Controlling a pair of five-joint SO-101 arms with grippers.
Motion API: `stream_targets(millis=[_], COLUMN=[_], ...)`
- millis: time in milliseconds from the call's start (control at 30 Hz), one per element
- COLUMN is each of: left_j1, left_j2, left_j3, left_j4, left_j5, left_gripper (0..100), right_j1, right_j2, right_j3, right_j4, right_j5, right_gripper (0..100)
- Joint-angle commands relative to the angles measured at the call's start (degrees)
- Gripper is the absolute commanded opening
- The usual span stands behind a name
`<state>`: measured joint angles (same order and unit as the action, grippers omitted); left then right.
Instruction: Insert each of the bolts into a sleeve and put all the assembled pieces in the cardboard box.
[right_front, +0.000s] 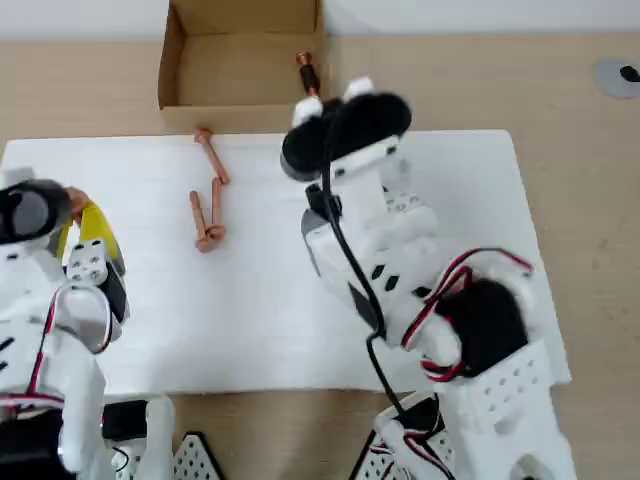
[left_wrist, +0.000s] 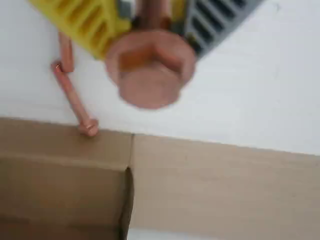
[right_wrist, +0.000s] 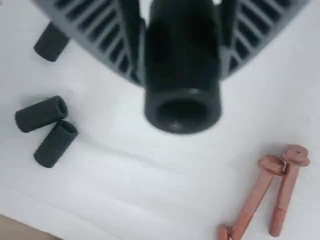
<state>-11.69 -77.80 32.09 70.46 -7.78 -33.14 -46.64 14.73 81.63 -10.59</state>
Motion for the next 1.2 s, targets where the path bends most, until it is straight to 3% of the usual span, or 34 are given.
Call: stream_targets(millis=[0, 300, 567, 867, 1167], left_j1=[0.7, 0.7, 8.4, 11.3, 11.3], left_j2=[-3.5, -16.6, -26.0, -26.8, -26.8], left_j3=[-2.0, 12.3, 24.0, 24.7, 22.3], left_j4=[-1.7, -12.1, -21.8, -22.7, -22.8], left_j5=[5.2, 6.5, 6.4, 6.5, 6.5], left_gripper=[1, 1, 1, 1, 1], right_j1=[-0.7, -1.6, -12.9, -18.5, -18.6], right_j2=[-6.8, -16.3, -20.0, -23.7, -29.4], right_j3=[11.8, 33.3, 47.3, 53.9, 60.8], right_j4=[-10.4, -34.3, -49.2, -56.4, -61.0], right_j5=[-0.3, -0.5, -0.2, -0.2, -0.2], right_gripper=[1.0, 1.0, 1.0, 1.0, 1.0])
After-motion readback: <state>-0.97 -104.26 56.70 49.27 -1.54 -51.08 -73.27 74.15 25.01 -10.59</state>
